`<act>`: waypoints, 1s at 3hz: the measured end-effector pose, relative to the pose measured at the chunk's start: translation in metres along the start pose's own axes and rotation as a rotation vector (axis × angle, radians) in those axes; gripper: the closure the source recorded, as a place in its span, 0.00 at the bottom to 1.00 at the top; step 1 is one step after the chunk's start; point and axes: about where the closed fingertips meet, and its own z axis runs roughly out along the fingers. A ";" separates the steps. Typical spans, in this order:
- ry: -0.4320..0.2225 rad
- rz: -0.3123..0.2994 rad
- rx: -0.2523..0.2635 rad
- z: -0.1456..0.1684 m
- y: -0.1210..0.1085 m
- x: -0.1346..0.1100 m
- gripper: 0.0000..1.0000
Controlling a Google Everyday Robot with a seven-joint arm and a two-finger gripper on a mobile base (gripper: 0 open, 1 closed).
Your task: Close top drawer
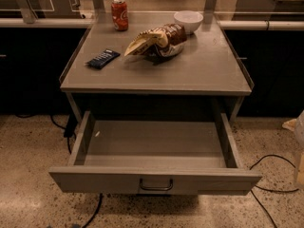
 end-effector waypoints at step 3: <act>-0.011 0.066 0.002 0.006 0.005 0.021 0.00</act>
Offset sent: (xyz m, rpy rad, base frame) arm -0.0051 -0.0404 -0.0037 0.0306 -0.0146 -0.1131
